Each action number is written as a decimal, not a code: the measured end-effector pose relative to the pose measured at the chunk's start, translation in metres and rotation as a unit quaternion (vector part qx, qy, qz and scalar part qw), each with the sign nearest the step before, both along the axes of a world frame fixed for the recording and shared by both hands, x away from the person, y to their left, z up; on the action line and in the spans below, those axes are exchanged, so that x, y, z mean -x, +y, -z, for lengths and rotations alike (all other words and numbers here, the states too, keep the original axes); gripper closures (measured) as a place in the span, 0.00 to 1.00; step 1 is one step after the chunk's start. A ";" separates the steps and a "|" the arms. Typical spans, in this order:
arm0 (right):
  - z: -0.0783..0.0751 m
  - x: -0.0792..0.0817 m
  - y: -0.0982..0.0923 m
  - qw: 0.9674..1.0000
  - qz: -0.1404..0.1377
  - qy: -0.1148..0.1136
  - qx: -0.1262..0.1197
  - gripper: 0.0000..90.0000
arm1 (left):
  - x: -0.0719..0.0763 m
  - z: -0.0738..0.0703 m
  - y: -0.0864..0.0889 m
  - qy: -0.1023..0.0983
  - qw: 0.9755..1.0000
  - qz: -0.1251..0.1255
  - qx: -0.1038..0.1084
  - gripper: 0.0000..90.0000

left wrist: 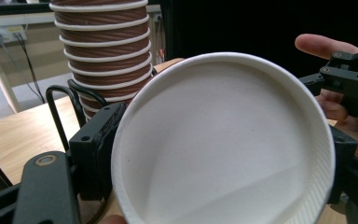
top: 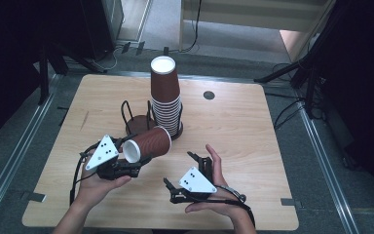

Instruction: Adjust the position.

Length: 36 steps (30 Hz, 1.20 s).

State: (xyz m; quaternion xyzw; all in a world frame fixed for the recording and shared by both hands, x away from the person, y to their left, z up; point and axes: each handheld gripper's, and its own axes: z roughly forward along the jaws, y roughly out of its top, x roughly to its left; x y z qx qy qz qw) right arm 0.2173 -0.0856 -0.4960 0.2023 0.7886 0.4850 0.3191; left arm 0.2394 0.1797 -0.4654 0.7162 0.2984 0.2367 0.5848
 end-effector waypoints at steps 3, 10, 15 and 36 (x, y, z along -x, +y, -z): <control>-0.002 -0.003 0.001 1.000 0.017 0.000 -0.019 0.00 | 0.000 0.000 0.001 -0.005 1.000 -0.005 0.004 0.24; -0.015 -0.009 -0.001 0.993 0.075 0.022 -0.083 0.07 | 0.000 0.002 0.001 -0.011 1.000 -0.012 0.022 0.24; -0.030 -0.006 -0.006 0.983 0.106 0.063 -0.139 0.14 | 0.000 0.004 -0.001 -0.019 0.999 -0.010 0.045 0.24; -0.035 0.012 0.008 0.867 0.187 0.244 -0.391 0.00 | 0.003 0.015 -0.011 -0.048 0.995 -0.023 0.081 0.24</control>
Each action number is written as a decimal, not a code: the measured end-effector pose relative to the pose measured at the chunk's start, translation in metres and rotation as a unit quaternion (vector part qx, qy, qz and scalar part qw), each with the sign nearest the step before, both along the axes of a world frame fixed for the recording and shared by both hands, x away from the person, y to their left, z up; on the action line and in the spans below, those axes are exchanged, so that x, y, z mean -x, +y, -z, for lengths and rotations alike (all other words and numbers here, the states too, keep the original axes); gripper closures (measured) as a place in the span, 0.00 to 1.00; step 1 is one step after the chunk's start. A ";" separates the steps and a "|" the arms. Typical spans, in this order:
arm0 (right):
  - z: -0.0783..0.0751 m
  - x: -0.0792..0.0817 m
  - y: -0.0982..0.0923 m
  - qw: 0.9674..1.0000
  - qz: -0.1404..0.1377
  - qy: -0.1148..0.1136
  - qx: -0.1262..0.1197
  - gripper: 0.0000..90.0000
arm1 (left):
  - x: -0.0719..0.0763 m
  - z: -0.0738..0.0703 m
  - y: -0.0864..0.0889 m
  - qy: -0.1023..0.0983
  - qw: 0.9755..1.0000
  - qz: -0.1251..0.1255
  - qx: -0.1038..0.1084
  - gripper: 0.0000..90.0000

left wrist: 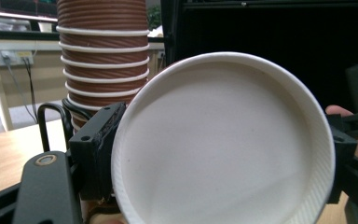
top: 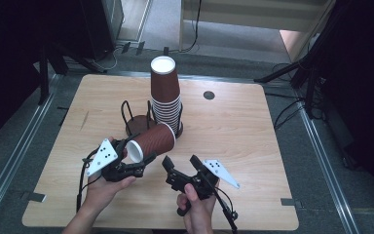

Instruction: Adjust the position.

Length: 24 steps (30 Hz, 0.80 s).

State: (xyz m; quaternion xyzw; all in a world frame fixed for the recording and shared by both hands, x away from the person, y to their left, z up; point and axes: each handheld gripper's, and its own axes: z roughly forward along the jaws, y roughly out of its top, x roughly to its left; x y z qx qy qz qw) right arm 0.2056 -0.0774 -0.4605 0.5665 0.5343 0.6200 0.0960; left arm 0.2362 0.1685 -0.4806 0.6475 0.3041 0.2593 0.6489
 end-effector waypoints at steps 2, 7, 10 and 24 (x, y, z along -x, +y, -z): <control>0.001 -0.001 0.000 0.999 0.013 0.019 -0.027 0.00 | 0.000 0.000 0.000 -0.005 1.000 0.002 0.006 0.24; 0.000 -0.004 0.001 0.989 0.030 0.084 -0.117 0.00 | 0.001 0.002 -0.004 -0.011 1.000 0.008 0.009 0.24; 0.000 -0.007 0.001 0.980 0.048 0.116 -0.157 0.00 | 0.001 0.004 -0.007 -0.015 1.000 0.008 0.007 0.24; 0.007 -0.018 0.002 0.905 0.066 0.233 -0.350 0.00 | 0.005 0.009 -0.021 -0.033 0.999 0.016 0.006 0.24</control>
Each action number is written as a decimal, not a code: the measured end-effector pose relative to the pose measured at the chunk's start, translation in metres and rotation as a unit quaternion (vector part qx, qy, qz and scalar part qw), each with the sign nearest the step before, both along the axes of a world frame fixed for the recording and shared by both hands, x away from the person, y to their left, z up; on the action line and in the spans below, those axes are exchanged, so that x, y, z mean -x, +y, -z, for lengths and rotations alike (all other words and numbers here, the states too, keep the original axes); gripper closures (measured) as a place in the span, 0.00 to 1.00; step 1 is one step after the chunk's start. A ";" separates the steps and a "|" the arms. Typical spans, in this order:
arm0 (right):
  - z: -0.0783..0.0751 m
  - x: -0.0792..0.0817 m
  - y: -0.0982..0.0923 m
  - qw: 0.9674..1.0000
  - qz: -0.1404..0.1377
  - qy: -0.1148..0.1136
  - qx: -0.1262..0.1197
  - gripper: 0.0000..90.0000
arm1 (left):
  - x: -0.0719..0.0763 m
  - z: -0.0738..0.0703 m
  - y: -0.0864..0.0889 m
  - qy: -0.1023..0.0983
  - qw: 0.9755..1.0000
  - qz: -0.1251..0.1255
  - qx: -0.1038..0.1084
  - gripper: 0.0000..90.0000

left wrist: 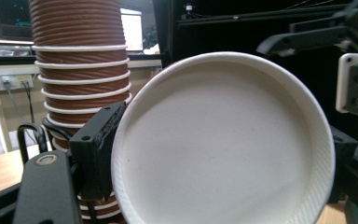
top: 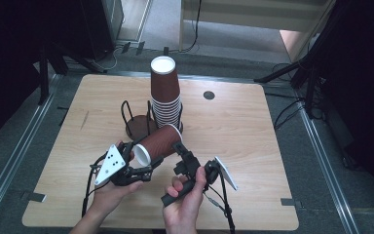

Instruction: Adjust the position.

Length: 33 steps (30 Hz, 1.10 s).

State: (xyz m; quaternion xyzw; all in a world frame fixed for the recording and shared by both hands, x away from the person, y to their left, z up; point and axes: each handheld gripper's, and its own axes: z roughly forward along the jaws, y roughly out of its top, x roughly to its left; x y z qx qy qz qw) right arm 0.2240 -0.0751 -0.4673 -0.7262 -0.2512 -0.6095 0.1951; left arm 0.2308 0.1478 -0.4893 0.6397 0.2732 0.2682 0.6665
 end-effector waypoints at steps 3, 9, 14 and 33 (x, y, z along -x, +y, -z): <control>0.003 -0.004 0.001 1.000 0.002 0.015 -0.022 0.00 | 0.001 0.001 -0.003 -0.002 1.000 0.003 -0.002 0.24; 0.006 -0.010 0.003 0.999 0.006 0.031 -0.034 0.00 | 0.003 0.002 -0.008 -0.009 1.000 0.011 -0.013 0.25; 0.008 -0.012 0.005 0.999 0.006 0.031 -0.042 0.00 | 0.005 0.003 -0.012 -0.009 1.000 0.022 -0.020 0.25; 0.020 -0.022 0.008 0.998 -0.024 0.034 -0.054 0.00 | 0.007 0.004 -0.016 -0.004 0.998 0.054 -0.026 0.27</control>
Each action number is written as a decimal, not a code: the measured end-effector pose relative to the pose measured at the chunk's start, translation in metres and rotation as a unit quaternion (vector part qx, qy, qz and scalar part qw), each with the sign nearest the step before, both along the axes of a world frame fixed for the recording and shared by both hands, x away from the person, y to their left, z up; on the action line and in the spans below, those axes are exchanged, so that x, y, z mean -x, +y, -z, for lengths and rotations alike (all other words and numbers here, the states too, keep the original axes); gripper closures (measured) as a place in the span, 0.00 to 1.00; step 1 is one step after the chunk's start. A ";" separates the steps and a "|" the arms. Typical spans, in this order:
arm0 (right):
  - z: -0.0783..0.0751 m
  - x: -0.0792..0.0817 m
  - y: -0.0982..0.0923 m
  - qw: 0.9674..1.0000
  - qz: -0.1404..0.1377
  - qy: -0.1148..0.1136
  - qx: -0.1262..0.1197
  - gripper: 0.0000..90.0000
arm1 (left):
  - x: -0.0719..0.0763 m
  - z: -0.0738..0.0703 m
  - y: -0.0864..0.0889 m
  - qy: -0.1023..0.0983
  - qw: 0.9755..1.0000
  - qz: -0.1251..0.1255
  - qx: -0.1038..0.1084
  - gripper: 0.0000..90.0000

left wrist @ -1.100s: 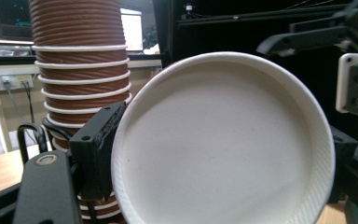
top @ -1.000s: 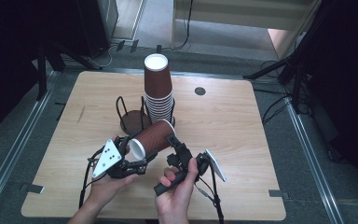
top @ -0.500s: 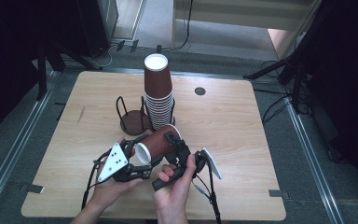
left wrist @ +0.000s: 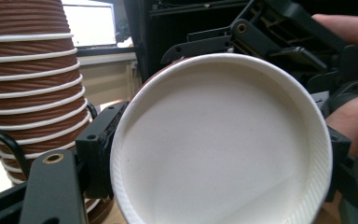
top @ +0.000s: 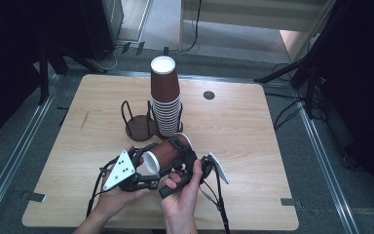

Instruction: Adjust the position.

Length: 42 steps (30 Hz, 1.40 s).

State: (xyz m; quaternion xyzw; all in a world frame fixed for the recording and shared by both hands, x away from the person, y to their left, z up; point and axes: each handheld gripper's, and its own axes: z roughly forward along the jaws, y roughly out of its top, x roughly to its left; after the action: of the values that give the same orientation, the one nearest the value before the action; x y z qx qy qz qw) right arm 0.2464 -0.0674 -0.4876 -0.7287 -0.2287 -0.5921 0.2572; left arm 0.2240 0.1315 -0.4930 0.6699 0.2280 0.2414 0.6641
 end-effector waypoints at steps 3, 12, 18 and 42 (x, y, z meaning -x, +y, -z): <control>0.001 -0.002 -0.001 1.000 -0.006 -0.004 -0.006 0.00 | 0.000 0.000 0.000 -0.001 1.000 0.003 0.002 0.27; 0.003 -0.001 -0.001 1.000 -0.003 -0.008 -0.020 0.06 | -0.001 0.000 0.002 -0.005 1.000 0.004 0.001 0.25; 0.004 0.000 0.001 1.000 -0.009 -0.014 -0.027 0.10 | 0.000 -0.003 0.007 -0.004 1.000 0.003 -0.007 0.23; -0.003 0.001 -0.002 0.997 -0.014 -0.059 -0.038 0.11 | 0.006 -0.016 0.014 0.011 0.999 0.001 -0.036 0.07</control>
State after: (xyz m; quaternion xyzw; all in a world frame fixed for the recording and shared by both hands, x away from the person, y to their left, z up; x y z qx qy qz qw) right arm 0.2458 -0.0697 -0.4851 -0.6791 -0.2307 -0.6384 0.2793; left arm 0.2182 0.1451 -0.4773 0.6965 0.2255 0.2414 0.6370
